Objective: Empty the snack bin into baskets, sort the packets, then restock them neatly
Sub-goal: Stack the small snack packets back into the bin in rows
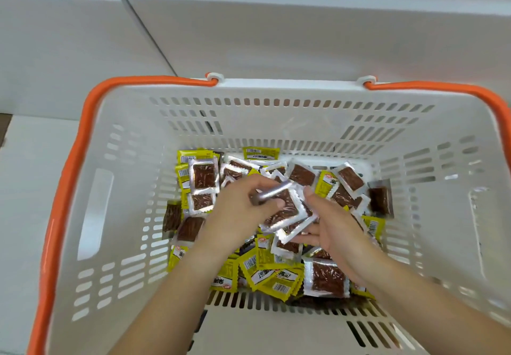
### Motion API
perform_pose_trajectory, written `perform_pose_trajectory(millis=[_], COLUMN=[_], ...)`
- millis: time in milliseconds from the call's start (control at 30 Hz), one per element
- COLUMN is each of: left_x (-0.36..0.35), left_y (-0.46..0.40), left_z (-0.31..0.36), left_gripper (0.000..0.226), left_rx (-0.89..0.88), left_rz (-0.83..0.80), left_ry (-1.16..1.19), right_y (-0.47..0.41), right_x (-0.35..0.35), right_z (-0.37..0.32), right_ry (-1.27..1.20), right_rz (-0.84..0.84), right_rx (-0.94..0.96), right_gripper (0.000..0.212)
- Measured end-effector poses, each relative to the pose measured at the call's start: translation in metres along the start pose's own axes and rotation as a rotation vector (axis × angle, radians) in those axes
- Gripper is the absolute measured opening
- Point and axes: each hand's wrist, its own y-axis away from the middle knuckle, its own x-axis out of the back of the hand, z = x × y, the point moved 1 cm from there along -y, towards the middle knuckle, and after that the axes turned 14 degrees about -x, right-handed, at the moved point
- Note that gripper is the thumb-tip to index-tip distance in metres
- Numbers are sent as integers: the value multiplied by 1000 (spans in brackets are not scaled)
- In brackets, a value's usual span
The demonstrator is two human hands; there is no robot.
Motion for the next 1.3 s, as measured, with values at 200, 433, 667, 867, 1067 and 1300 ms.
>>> perform_pose_trajectory(millis=[200,433,667,867,1067,1300], left_x=[-5,26,35,43,-10,-52], left_y=[-7,-40,-41,-19,-3,0], left_z=[-22,-66,-68,-35,-8,4], left_gripper=[34,93,51,19,42,23], left_rx=[73,26,-106,-39,396,389], left_rz=[-169,-421,-336,203,249,371], left_ry=[-63,-913,-1035,-365,511,484], right_y=[-3,-12,-13,-5,3,8], right_x=[12,24,22,15,8,-2], right_z=[5,7,9,6,3,1], right_ry=[65,-12,67,64,-180,-262], right_rz=[45,175,190,215,49,-91], right_rx=[11,-62,-66,-46,-31,7], right_gripper=[43,46,72,66,71,55])
